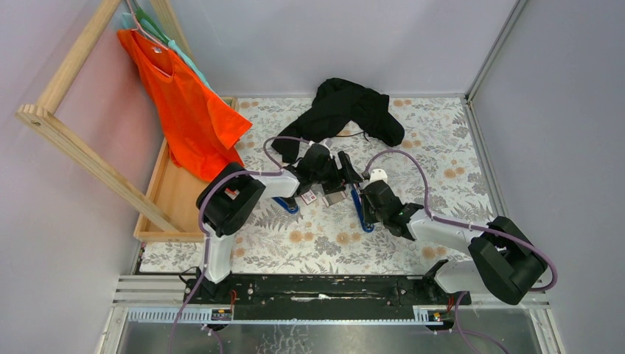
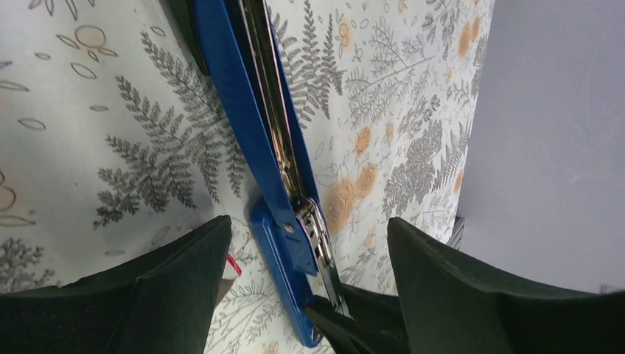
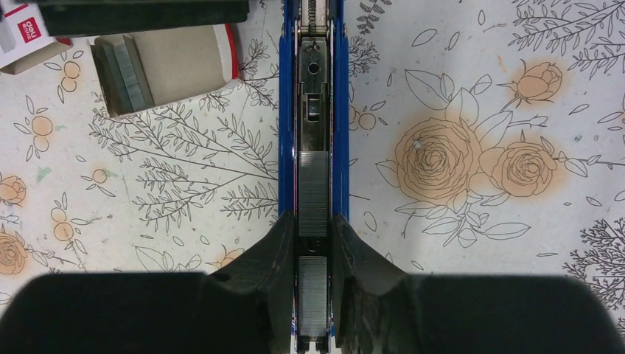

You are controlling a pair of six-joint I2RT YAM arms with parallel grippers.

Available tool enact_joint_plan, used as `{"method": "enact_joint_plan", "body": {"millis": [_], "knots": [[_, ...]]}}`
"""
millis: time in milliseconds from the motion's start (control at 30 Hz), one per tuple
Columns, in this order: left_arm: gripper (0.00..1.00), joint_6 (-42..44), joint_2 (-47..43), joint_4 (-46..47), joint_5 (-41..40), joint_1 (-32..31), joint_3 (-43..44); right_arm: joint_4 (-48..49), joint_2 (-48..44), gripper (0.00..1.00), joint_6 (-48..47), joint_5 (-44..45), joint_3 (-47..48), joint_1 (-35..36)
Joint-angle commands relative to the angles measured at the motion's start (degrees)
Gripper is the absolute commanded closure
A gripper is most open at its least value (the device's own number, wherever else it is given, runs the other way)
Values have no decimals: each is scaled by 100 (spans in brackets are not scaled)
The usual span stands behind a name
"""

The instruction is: Load the staples into the stapler

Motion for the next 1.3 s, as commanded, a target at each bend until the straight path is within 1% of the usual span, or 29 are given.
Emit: {"method": "enact_joint_plan", "body": {"millis": [0, 333, 500, 700, 867, 1000, 1100, 1267], "knots": [[17, -184, 200, 366, 71, 70, 326, 351, 21, 100, -89, -99, 15, -17], [22, -295, 588, 505, 72, 302, 421, 470, 287, 100, -333, -237, 206, -16], [25, -407, 710, 841, 170, 416, 278, 537, 490, 100, -511, -388, 385, -17], [33, -295, 702, 1927, 125, 538, -146, 545, 766, 100, -707, -517, 563, -15], [40, -61, 654, 3255, 61, 540, -628, 532, 937, 100, -834, -570, 611, -9], [47, 183, 592, 4060, 71, 524, -866, 427, 964, 100, -845, -413, 625, -13], [50, 429, 522, 4410, 69, 495, -989, 308, 955, 100, -821, -238, 621, -9], [50, 919, 394, 4669, -8, 360, -1146, 259, 946, 100, -808, -123, 574, -9]]}}
